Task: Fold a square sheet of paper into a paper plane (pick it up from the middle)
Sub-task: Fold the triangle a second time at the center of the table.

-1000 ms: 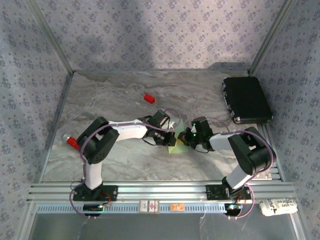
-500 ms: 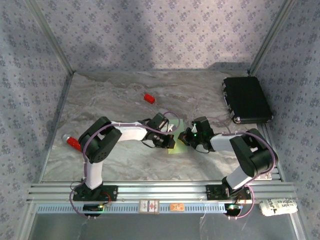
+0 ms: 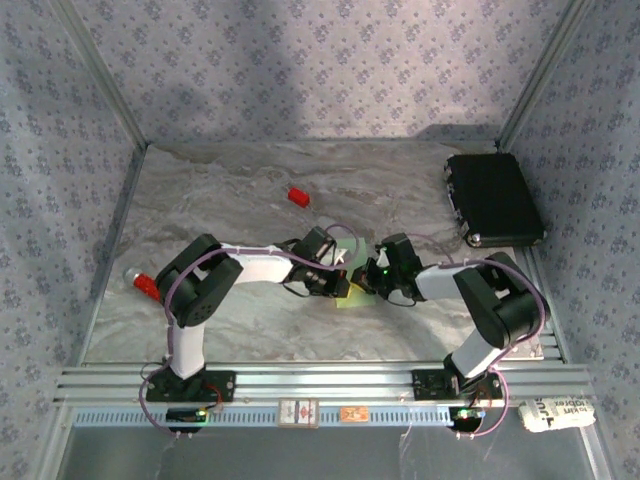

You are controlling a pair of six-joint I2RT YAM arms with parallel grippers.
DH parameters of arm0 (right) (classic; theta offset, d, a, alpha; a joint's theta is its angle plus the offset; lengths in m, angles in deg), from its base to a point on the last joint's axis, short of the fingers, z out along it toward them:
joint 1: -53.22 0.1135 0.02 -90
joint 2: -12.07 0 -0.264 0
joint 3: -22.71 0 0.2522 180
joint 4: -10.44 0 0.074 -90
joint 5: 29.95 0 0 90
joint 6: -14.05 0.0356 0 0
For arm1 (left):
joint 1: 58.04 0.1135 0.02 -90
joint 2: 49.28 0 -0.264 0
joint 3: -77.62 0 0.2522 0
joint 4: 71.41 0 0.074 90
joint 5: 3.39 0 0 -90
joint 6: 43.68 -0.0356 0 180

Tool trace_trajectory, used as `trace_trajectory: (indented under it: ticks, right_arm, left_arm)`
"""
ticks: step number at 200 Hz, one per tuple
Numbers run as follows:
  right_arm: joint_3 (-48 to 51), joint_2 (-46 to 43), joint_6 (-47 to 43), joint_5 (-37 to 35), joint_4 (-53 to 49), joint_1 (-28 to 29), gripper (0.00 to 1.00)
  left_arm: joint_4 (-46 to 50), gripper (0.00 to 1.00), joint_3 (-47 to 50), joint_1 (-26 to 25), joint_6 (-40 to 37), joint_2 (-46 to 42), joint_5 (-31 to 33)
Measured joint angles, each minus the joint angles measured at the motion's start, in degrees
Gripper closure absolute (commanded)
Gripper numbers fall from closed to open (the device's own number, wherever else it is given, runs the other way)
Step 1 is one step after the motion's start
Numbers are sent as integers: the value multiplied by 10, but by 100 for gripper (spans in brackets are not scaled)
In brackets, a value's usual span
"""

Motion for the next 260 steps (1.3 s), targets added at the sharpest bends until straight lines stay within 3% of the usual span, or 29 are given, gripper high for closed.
trace_trajectory:
  ticks: [128, 189, 260]
  right_arm:
    - [-21, 10, -7, 21, -23, -106, 100]
    - [-21, -38, -7, 14, -36, -80, 100]
    - [-31, 16, -6, 16, -36, -62, 100]
  left_arm:
    - [-36, 98, 30, 16, 0, -11, -9]
    - [-35, 97, 30, 18, 0, -11, -12]
    - [-8, 94, 17, 20, 17, -12, -12]
